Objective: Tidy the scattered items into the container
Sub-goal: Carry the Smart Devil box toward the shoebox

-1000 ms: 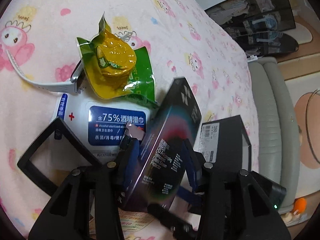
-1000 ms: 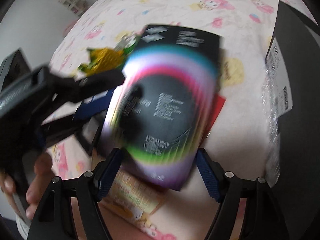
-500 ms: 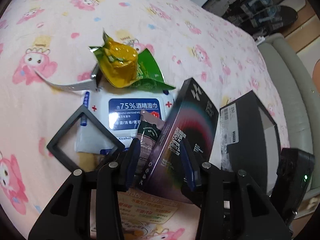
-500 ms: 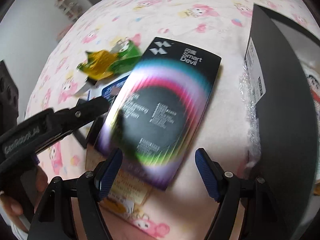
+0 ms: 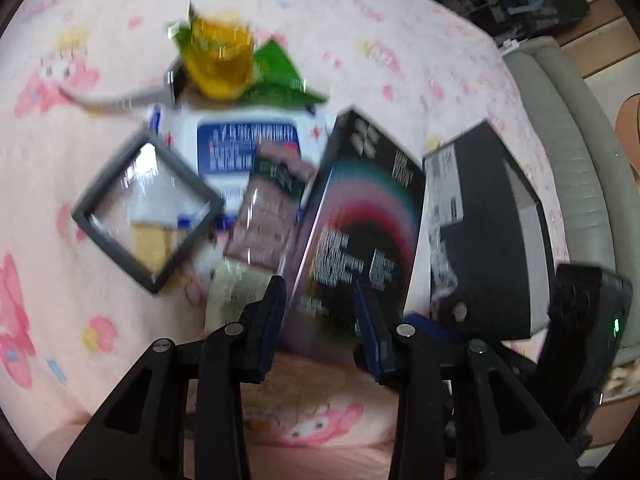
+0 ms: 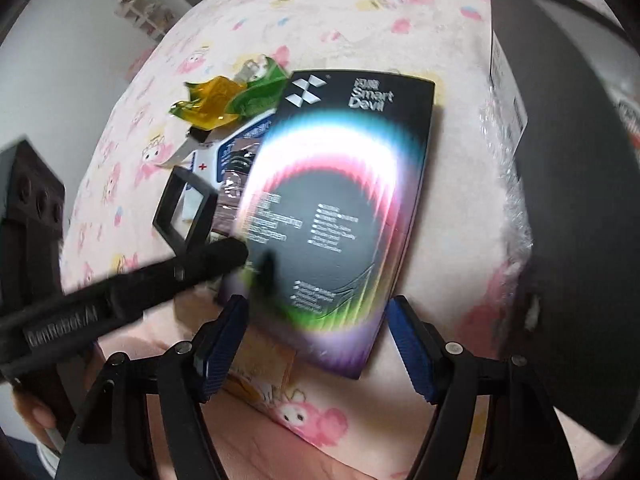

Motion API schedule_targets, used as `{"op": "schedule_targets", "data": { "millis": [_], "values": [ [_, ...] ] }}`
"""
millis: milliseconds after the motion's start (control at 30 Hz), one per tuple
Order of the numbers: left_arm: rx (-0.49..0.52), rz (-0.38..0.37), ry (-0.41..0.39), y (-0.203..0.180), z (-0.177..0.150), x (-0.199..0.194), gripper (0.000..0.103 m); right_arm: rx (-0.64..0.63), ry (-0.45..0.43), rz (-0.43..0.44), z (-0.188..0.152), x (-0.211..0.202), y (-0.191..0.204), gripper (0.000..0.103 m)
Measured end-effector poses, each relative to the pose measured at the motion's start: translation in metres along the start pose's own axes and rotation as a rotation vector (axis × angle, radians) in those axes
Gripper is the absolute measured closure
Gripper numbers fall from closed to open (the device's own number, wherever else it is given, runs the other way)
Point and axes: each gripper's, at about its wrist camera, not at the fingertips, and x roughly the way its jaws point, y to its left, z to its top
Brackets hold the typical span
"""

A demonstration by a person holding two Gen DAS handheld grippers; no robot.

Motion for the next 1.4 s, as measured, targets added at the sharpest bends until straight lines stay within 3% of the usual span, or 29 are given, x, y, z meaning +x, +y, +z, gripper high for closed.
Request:
{"op": "schedule_targets", "data": {
  "millis": [167,233,367,667,767,1100,1267,1400],
  "values": [
    [-0.022,-0.028,0.026,0.001,0.011,0.016,0.068,-0.072,-0.049,-0.095,0.008,0.004,0.016,0.033],
    [-0.023,-0.029,0.043,0.002,0.012,0.02,0.068,-0.045,-0.031,-0.115,0.011,0.012,0.01,0.033],
    [-0.009,-0.036,0.058,0.0,0.008,0.018,0.067,0.041,-0.005,-0.049,0.012,0.024,-0.006,0.031],
    [-0.021,0.032,0.109,-0.001,0.008,0.038,0.062,0.024,0.017,-0.049,0.015,0.029,-0.01,0.026],
    [-0.026,0.011,0.097,0.0,0.007,0.034,0.062,0.049,0.009,-0.033,0.017,0.027,-0.011,0.025],
    [-0.028,-0.14,0.038,0.0,0.001,0.004,0.062,-0.047,-0.087,-0.129,0.014,-0.025,0.025,0.032],
    [-0.023,-0.185,-0.001,-0.007,0.004,-0.008,0.064,-0.05,-0.157,-0.107,0.003,-0.054,0.03,0.032],
    [-0.039,-0.227,-0.028,-0.009,0.002,-0.026,0.064,-0.034,-0.182,-0.032,0.009,-0.062,0.036,0.032]
  ]
}}
